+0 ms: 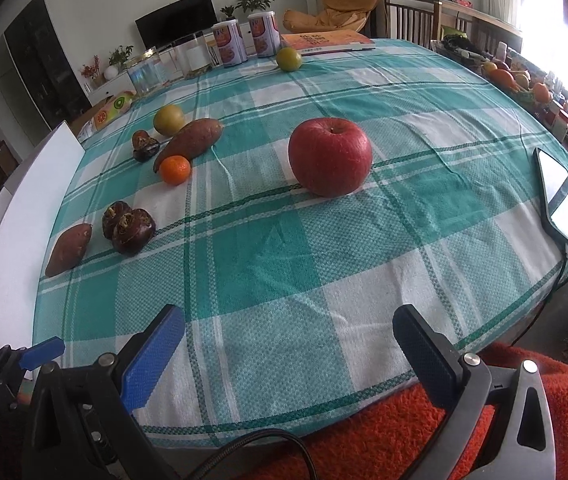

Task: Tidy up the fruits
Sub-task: 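Grasp the sweet potato with the left tool while the right tool grasps a mangosteen, then carry both fruits over the white box and open both tools to drop them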

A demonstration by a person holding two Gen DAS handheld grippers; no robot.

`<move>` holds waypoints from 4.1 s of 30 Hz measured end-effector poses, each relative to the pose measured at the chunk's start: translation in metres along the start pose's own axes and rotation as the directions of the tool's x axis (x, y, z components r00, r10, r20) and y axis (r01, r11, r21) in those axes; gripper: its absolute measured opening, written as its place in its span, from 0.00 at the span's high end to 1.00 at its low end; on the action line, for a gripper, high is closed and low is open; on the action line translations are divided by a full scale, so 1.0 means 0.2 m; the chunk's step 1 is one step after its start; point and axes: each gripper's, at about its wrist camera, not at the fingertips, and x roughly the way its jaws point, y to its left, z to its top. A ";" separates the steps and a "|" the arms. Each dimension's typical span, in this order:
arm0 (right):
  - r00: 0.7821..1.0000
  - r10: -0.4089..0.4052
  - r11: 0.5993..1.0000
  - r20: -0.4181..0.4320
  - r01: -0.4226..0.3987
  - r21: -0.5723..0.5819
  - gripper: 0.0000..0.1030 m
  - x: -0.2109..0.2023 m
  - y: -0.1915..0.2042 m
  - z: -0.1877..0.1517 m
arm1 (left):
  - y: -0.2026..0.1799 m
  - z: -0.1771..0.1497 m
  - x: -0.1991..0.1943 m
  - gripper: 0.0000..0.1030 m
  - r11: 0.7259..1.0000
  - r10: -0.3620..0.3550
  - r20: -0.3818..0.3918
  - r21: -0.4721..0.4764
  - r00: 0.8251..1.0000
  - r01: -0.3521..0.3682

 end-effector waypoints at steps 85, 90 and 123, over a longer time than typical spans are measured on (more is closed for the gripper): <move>0.928 0.321 0.908 -0.189 -0.358 -0.219 0.53 0.44 0.49 0.32 | 0.43 0.12 -0.14 0.54 0.967 -0.215 0.136 -0.110 0.967 0.230; 0.878 0.445 0.889 -0.177 -0.456 -0.029 0.53 0.26 0.36 0.35 | 0.51 0.14 -0.41 0.54 0.907 -0.358 0.229 -0.146 0.905 0.395; 0.737 0.631 0.664 -0.243 -0.675 -0.321 0.17 -0.08 1.55 0.16 | 1.49 -0.09 -0.57 0.18 0.816 0.311 0.275 -0.569 0.910 -0.107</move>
